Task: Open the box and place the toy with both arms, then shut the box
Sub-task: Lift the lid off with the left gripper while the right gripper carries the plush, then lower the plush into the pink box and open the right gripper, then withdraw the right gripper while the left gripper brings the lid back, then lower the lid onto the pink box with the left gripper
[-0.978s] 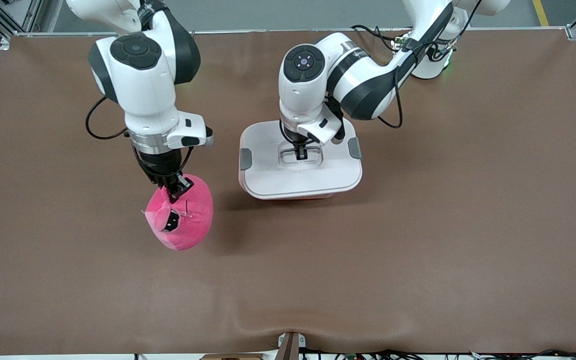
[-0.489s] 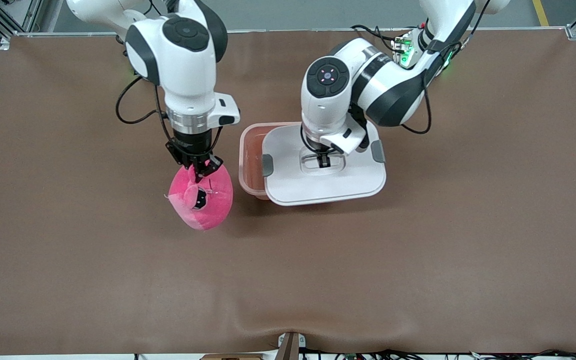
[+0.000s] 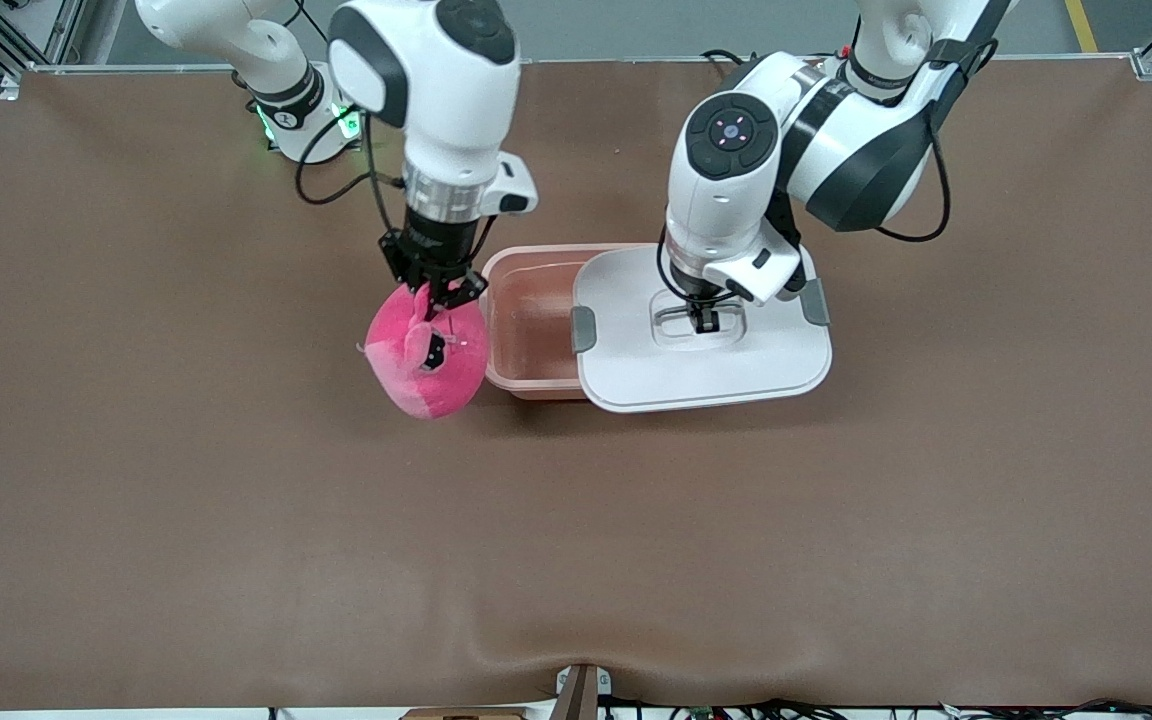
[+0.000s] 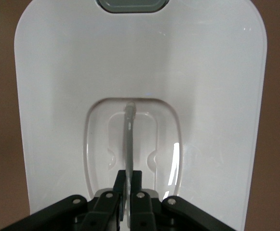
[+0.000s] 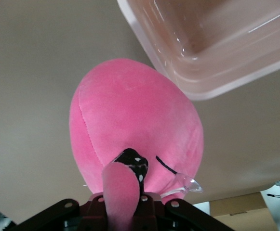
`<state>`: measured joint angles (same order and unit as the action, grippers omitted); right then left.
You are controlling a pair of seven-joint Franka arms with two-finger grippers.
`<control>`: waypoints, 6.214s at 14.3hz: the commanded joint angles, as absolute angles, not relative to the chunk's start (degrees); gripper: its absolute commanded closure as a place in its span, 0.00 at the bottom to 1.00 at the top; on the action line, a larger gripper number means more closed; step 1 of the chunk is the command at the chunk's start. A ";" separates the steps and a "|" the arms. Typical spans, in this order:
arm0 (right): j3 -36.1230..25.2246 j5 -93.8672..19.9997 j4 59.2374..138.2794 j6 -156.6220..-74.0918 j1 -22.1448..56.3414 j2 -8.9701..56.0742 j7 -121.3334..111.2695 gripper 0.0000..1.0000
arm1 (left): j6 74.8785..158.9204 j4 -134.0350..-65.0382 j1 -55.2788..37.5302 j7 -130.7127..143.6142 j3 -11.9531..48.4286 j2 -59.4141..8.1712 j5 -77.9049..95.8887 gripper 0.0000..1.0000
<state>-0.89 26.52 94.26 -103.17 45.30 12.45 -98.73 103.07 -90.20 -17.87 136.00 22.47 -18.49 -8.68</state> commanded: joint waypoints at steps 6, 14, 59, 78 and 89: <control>-1.14 28.92 94.75 -99.05 52.19 11.86 -92.02 1.00 | 103.54 -97.64 -9.42 123.16 23.12 -9.06 -4.23 1.00; -1.23 29.27 94.92 -97.21 57.48 14.06 -84.65 0.99 | 107.49 -105.55 -0.89 113.13 23.03 -2.12 -2.20 1.00; -1.76 -0.18 98.61 -97.29 20.14 1.24 -50.46 0.00 | 109.34 -105.21 6.94 110.02 30.23 -1.84 4.31 1.00; -1.76 -0.18 99.58 -88.34 4.66 -6.23 -2.81 0.00 | 109.51 -88.42 -8.78 138.24 34.19 -21.96 -7.56 1.00; -1.85 -1.58 91.50 -86.49 1.58 -4.04 1.06 0.00 | 112.76 -81.65 -18.54 153.62 33.75 -32.43 -17.93 1.00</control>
